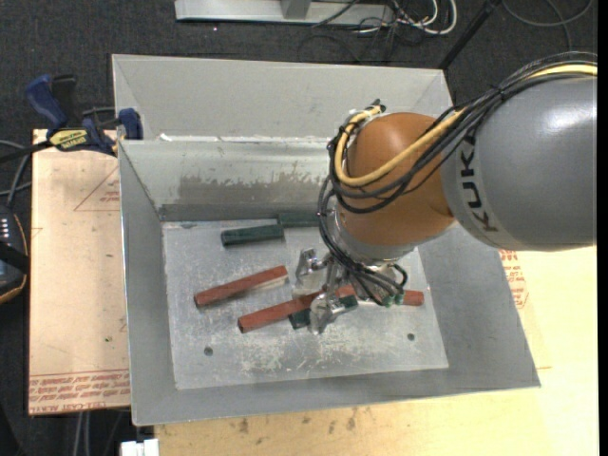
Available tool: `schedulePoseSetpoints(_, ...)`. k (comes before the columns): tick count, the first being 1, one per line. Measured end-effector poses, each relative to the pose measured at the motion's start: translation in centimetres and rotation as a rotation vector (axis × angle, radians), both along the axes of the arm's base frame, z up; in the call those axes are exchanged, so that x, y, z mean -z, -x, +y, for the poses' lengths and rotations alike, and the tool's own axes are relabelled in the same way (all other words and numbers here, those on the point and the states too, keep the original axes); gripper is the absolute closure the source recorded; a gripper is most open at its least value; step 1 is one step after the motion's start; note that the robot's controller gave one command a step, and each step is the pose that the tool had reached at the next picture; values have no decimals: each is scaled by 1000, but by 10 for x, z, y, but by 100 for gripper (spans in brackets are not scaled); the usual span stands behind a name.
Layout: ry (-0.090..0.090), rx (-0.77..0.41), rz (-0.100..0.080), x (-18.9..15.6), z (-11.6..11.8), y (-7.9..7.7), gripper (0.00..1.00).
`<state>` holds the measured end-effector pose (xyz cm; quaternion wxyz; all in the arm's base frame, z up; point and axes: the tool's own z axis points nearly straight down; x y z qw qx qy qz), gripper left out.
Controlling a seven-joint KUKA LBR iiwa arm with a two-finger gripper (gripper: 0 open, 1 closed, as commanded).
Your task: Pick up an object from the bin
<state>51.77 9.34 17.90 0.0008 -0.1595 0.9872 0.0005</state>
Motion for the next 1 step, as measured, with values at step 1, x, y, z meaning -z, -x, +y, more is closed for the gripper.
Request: schedulePoseSetpoints(1,0,-26,-1,-87,27,37,100)
